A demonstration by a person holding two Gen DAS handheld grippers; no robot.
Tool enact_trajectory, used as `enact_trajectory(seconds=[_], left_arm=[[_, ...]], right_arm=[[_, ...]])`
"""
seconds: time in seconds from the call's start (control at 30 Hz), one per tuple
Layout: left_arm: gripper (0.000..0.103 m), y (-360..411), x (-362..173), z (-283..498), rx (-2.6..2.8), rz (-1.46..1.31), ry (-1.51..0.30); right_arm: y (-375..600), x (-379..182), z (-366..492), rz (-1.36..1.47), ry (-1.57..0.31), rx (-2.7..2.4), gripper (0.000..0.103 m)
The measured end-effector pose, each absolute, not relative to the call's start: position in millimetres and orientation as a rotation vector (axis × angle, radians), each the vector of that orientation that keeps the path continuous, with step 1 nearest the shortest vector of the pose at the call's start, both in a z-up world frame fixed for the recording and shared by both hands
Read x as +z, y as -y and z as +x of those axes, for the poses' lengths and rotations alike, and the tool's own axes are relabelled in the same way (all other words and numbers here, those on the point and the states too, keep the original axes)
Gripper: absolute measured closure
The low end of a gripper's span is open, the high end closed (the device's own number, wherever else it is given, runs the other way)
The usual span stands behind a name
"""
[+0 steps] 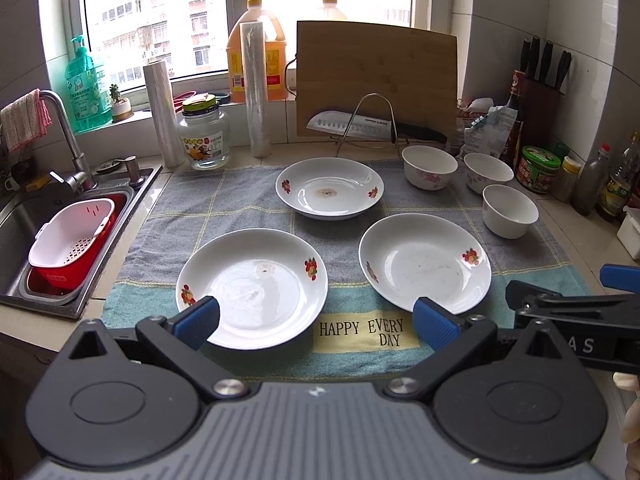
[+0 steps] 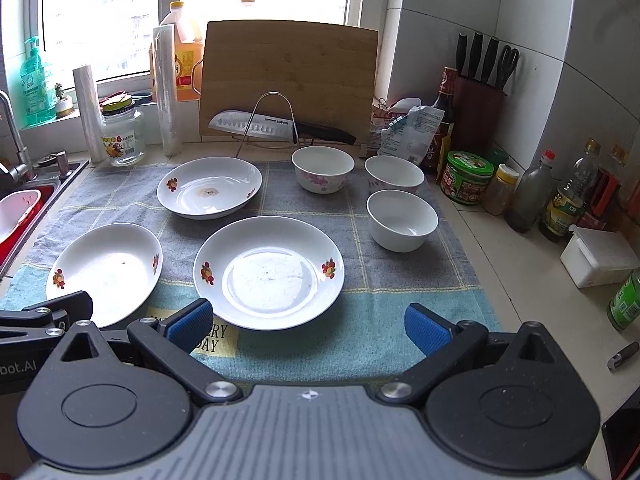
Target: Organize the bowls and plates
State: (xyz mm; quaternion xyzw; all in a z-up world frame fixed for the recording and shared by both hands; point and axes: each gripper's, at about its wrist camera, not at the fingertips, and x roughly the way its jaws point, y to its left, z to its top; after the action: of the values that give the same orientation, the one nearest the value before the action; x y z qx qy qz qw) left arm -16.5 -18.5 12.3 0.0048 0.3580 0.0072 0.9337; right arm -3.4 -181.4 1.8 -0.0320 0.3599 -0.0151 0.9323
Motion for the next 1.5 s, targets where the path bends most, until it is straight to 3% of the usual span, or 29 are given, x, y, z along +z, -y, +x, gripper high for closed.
enact_trajectory(seconds=[0.67, 1.5], left_arm=[[0.001, 10, -1, -30, -0.005, -0.022, -0.648], [0.001, -127, -56, 13, 0.028, -0.011, -0.753]], right_arm=[[182, -9, -5, -0.145, -0.585, 0.195, 0.0], [74, -91, 51, -0.138, -0.791, 0.428, 0.0]])
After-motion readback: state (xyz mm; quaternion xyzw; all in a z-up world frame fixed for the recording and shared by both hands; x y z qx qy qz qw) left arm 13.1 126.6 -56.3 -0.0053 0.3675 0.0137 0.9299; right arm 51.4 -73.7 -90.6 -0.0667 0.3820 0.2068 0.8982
